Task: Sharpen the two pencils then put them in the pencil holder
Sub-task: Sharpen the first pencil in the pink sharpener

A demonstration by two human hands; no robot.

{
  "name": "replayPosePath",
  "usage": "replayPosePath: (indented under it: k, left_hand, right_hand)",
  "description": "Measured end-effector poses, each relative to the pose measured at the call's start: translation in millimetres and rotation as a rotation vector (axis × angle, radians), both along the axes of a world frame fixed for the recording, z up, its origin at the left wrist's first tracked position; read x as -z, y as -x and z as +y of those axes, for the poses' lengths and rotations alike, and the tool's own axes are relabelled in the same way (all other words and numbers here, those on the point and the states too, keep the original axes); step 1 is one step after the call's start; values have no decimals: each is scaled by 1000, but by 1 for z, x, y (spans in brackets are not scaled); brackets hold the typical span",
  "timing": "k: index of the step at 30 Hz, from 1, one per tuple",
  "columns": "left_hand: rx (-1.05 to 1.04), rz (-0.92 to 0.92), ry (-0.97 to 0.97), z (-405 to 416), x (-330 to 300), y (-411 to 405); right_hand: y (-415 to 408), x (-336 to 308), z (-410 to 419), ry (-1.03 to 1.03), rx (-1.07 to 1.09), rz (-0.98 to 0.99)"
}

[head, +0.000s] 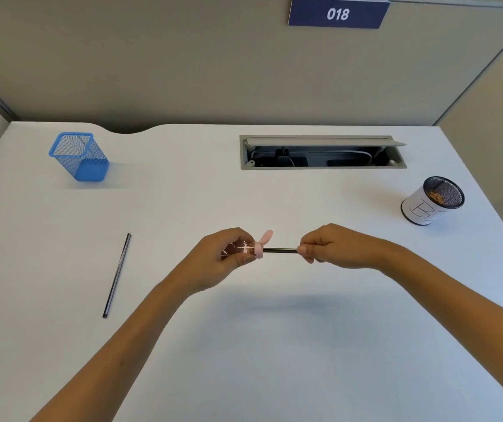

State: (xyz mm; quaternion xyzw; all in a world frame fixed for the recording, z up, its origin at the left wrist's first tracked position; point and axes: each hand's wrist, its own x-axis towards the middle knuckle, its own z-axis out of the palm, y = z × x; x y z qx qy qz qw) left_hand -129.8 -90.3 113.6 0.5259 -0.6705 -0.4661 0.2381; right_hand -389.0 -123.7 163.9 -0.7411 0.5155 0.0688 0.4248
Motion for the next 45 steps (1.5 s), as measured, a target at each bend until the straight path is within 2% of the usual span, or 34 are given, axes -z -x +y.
replayPosePath:
  k: [2,4,10,13,16,18,21,24,26,27,28,30,35,37,39,42,45]
  left_hand:
    - [2,13,-32,-1,-3,-1]
    - [-2,50,-142,-3,-5,-2]
    - [-7,309,-513,-4,-9,3]
    - [-8,331,-615,-3,-10,7]
    - [3,326,-564,-3,-7,4]
    - [14,231,-410,-1,-4,3]
    - [-9,68,-85,2,2,5]
    - [33,12,215,4,9,5]
    - [60,4,257,4,12,5]
    - [59,14,219,5,12,4]
    - [51,27,147,4,12,3]
    - [44,81,-53,1,10,1]
    - [46,330,-407,-6,7,-4]
    - [26,384,-519,-6,7,-3]
    - [25,398,-597,-6,7,-1]
    - [29,416,-578,-3,6,0]
    - [17,256,-357,2,4,1]
  right_hand:
    - [0,-1,2,-25,-5,-16]
    - [0,-1,2,92,-70,-17]
    - [7,5,0,868,-285,70]
    - [8,11,0,1051,-386,28]
    - [5,12,2,1003,-345,36]
    - [3,13,4,883,-272,85]
    - [0,13,4,541,-135,81]
    - [-2,8,3,93,71,-75]
    - [-2,1,4,-132,130,-128]
    - [-3,-2,5,-176,124,-135]
    - [-5,-5,5,-165,101,-121]
    - [-9,-10,6,-21,11,-61]
    - [-12,-14,4,569,-274,189]
    - [-9,-6,3,818,-383,185]
    - [-7,4,5,966,-466,161]
    - [-8,10,9,994,-415,148]
    - [-9,11,11,834,-306,155]
